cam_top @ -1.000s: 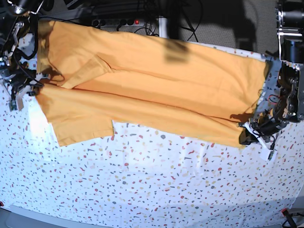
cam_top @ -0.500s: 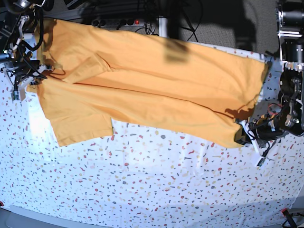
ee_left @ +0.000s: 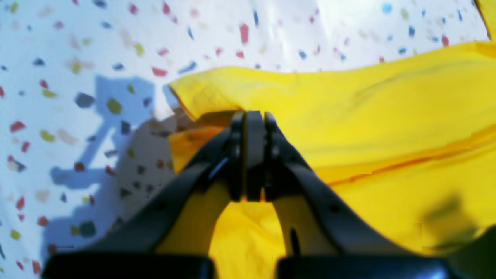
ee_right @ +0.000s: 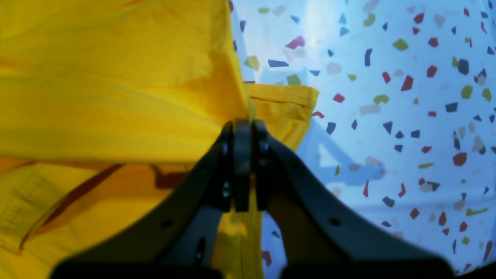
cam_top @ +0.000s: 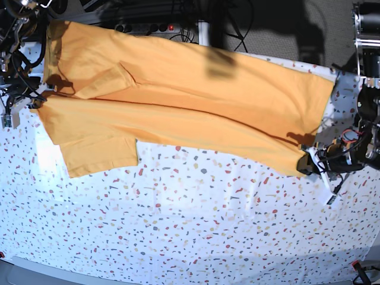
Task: Fold the T-shirt properly
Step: 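Lower the hem onto the shirt and open both grippers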
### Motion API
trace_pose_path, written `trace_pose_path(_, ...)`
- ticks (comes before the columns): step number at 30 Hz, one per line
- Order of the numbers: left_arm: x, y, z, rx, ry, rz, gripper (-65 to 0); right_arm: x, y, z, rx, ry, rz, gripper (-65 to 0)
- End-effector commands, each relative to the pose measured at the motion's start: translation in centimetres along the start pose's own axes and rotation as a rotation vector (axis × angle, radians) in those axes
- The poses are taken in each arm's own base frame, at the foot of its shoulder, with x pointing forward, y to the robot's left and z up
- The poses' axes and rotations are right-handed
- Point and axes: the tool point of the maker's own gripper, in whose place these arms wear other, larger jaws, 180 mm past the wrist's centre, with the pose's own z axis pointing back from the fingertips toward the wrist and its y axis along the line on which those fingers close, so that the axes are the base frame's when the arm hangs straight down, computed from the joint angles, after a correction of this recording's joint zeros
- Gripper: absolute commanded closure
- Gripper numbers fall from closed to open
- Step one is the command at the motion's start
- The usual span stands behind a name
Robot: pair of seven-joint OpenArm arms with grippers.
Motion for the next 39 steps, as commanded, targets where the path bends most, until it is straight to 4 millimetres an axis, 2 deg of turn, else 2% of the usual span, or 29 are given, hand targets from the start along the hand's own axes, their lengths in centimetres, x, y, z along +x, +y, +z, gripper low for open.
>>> trace_pose_path(1,1.9,0.4,0.9,0.009,-0.045,-0.019,0.0,1.4,-0.6,0.6,-0.012,-0.035,0.024,0.0)
trace_pose_path(13,1.7,0.4,0.9,0.010,-0.038,-0.020,0.0,0.3,-1.0,0.9,-0.023,0.047,0.037,0.0)
trace_pose_path(20,0.8,0.4,0.9,0.010,0.006,-0.019,0.0,-1.3,-0.3,1.0,0.012,0.135,0.018,0.0)
trace_pose_path(26,-0.8,0.1,0.5,0.000,0.031,-0.004,0.0,-1.5,-0.2,1.0,0.015,0.138,0.013,0.0)
trace_pose_path(27,-1.2,0.0,0.5,-0.002,0.039,0.000,0.0,-1.5,-0.2,1.0,0.015,0.138,0.013,-2.7)
trace_pose_path(28,-1.7,0.0,0.4,-0.003,0.049,0.003,-0.7,-1.5,-0.2,1.0,0.015,0.138,0.012,-9.0)
trace_pose_path(30,-2.5,-0.1,0.3,-0.001,0.064,0.006,-11.2,-1.5,-0.2,1.0,0.011,0.138,0.004,-20.6)
trace_pose_path(32,-3.1,0.2,0.2,0.014,0.082,0.002,-19.8,-1.5,-0.5,1.0,-0.004,0.138,-0.028,-28.7)
trace_pose_path(33,-3.4,0.4,0.2,0.031,0.093,-0.001,-21.7,-1.5,-0.5,1.0,-0.009,0.138,-0.037,-31.2)
trace_pose_path(36,-3.8,2.0,0.5,0.115,0.126,0.012,-22.0,-1.4,-0.7,1.0,-0.015,0.139,-0.034,-32.2)
trace_pose_path(39,-3.4,3.2,0.7,0.184,0.118,0.020,-22.0,-0.6,-1.1,1.0,-0.022,0.111,-0.028,-32.2)
